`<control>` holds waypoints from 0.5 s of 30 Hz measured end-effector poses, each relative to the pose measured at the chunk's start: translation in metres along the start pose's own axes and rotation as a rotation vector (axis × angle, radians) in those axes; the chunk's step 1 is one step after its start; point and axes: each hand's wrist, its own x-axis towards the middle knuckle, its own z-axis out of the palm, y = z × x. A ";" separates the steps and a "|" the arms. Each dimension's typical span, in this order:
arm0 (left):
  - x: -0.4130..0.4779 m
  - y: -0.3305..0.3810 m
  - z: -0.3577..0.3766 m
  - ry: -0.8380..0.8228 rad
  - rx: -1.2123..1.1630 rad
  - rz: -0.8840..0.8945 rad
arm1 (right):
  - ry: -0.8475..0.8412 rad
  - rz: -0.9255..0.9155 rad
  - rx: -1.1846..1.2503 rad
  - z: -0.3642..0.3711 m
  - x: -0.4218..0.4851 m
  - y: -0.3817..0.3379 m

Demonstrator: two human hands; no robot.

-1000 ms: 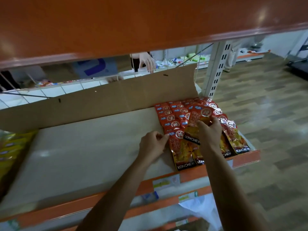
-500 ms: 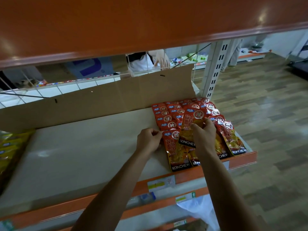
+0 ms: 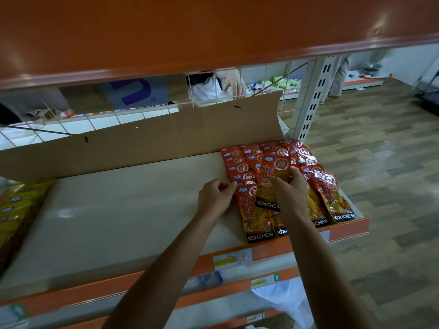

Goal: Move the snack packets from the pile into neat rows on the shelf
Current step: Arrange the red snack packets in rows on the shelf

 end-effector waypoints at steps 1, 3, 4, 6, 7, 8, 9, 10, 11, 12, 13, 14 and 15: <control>0.000 0.000 -0.001 0.001 -0.005 0.001 | 0.000 -0.001 -0.004 0.000 0.000 0.000; -0.001 0.001 -0.002 0.002 -0.009 0.009 | 0.000 -0.006 -0.011 0.001 0.000 0.000; -0.001 0.000 -0.002 0.002 -0.011 0.013 | 0.001 -0.010 -0.015 0.001 -0.001 -0.001; -0.002 0.000 -0.003 0.002 -0.010 0.014 | 0.004 -0.028 -0.022 0.001 -0.001 -0.002; -0.002 -0.001 -0.004 0.009 0.001 0.021 | 0.008 -0.036 -0.025 0.002 -0.001 -0.002; -0.001 -0.001 -0.004 0.027 0.023 0.041 | 0.010 -0.040 -0.026 0.002 -0.001 -0.002; -0.001 -0.002 -0.004 0.058 0.051 0.069 | 0.011 -0.037 -0.021 0.004 -0.001 -0.003; -0.001 -0.002 -0.005 0.097 0.071 0.102 | 0.006 -0.031 -0.011 0.005 -0.002 -0.004; -0.002 -0.001 -0.005 0.136 0.085 0.137 | -0.003 -0.028 0.001 0.007 -0.002 -0.004; -0.003 0.000 -0.006 0.168 0.091 0.176 | -0.015 -0.028 0.007 0.009 -0.002 -0.005; -0.005 0.002 -0.007 0.188 0.090 0.216 | -0.029 -0.030 0.002 0.012 -0.002 -0.006; -0.006 0.003 -0.008 0.195 0.079 0.252 | -0.045 -0.033 -0.001 0.016 -0.003 -0.007; -0.008 0.005 -0.009 0.195 0.056 0.281 | -0.064 -0.036 -0.002 0.021 -0.003 -0.007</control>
